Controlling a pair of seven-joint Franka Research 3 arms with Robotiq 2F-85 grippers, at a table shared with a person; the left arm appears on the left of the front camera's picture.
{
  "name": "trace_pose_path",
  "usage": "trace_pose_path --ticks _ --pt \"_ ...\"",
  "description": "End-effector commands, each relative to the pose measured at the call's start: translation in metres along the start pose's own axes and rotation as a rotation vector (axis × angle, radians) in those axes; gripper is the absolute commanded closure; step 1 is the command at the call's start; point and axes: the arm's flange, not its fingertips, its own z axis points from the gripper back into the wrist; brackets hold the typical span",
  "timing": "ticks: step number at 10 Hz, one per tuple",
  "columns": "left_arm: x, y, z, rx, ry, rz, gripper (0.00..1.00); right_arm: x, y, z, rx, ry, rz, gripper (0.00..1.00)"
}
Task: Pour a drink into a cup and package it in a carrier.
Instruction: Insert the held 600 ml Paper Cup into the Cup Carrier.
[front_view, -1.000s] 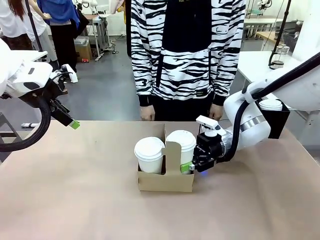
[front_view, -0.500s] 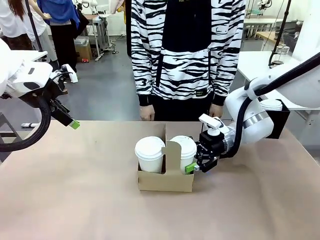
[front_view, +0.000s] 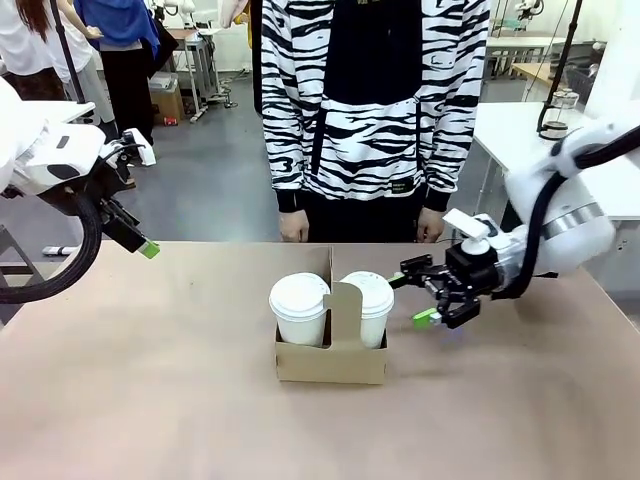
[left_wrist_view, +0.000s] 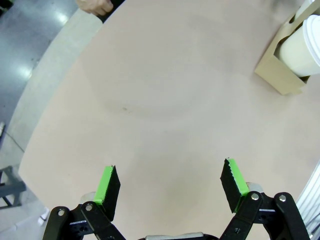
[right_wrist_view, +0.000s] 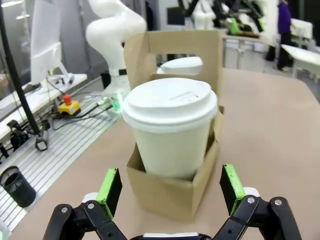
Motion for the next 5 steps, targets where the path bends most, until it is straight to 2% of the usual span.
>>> trace_pose_path --ticks 1,3,5 --pt "0.001 0.001 0.002 0.007 0.013 0.007 0.0 0.024 0.036 0.035 -0.207 0.049 -0.135 0.0" --pt "0.001 0.001 0.002 0.007 0.013 0.007 0.0 0.043 0.083 0.083 -0.449 0.058 -0.322 0.0" --pt "0.001 0.001 0.002 0.007 0.013 0.007 0.0 0.057 0.118 0.115 -0.695 0.141 -0.458 0.0"
